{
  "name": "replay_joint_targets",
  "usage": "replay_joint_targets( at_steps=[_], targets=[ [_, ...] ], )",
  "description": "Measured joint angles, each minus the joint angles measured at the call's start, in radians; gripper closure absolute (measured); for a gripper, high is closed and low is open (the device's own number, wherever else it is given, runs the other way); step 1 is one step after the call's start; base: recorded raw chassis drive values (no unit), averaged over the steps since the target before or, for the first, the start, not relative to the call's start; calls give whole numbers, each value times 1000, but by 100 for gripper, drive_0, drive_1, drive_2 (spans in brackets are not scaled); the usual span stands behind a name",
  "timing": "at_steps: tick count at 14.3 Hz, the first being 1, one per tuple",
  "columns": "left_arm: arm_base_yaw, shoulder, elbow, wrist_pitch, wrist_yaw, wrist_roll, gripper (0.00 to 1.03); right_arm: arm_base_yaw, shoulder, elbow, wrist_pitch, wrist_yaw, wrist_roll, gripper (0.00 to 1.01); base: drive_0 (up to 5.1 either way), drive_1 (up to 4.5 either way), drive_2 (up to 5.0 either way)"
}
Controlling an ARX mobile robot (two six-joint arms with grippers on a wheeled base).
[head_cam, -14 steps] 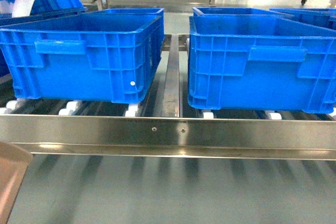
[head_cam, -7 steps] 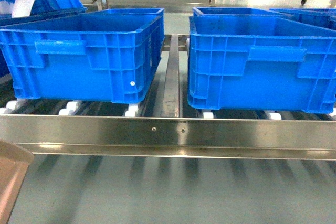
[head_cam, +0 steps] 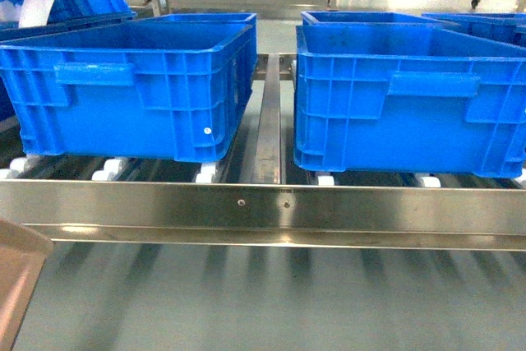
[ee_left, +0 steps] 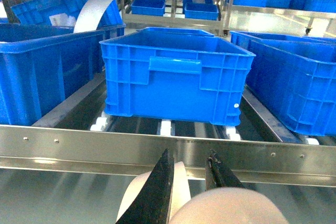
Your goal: Place part in tray to right shelf
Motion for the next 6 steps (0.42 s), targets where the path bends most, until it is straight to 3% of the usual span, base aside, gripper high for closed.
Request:
replay_joint_targets(
  at_steps=[6],
  targets=[
    [0, 0, 0, 0, 0, 0, 90, 0, 0, 0, 0, 0, 0, 3, 0, 0, 0]
  ],
)
